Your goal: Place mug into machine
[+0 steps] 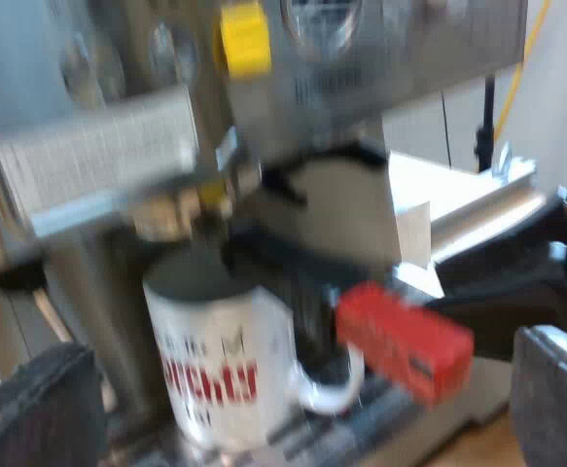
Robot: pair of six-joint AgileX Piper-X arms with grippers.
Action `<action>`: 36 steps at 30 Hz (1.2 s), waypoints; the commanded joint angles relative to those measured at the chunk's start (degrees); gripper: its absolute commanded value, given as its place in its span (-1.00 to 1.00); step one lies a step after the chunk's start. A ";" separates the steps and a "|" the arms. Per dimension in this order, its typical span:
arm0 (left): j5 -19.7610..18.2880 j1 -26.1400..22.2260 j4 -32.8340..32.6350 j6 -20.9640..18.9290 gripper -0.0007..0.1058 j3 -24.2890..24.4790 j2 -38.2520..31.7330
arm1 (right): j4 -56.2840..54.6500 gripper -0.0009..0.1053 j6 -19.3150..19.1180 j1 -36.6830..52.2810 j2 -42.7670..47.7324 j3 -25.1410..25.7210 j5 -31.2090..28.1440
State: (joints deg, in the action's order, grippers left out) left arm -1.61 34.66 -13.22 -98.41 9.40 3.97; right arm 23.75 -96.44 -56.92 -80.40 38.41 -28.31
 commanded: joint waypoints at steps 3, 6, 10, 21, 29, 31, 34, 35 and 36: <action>-0.47 0.28 -0.45 0.82 0.61 7.36 0.06 | -5.24 -0.16 -5.68 -6.85 11.88 -0.08 -5.25; -0.82 0.28 -6.29 0.82 0.61 11.66 -0.04 | -5.71 -0.16 -7.56 -10.18 16.15 -0.08 -7.60; -0.80 0.28 -17.33 0.82 0.61 18.43 -0.07 | -5.69 -0.30 -8.45 -14.48 20.42 -0.08 -10.93; -3.90 0.28 -31.65 0.82 0.61 26.14 -0.15 | -6.02 -0.98 -8.90 -18.60 20.98 4.30 -15.33; -8.04 0.28 -31.53 0.82 0.61 26.14 -0.15 | -6.02 -0.98 -8.90 -18.44 13.29 10.54 -17.96; -8.04 0.28 -31.53 0.82 0.61 26.14 -0.15 | -6.02 -0.98 -8.90 -17.36 9.61 13.21 -17.96; -8.15 0.28 -31.53 0.82 0.61 26.33 -0.15 | -6.02 -0.98 -8.90 -15.31 5.85 16.36 -17.96; -8.15 0.28 -31.65 0.82 0.61 26.47 -0.15 | -6.02 -0.98 -8.90 -14.45 4.48 17.68 -17.78; -8.15 0.28 -31.56 0.82 0.61 26.49 -0.15 | -6.02 -0.98 -8.90 -14.20 4.07 18.30 -17.74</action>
State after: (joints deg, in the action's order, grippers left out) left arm -9.55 34.66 -44.91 -97.67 35.39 3.68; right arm 17.31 -104.53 -71.41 -76.53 55.82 -45.76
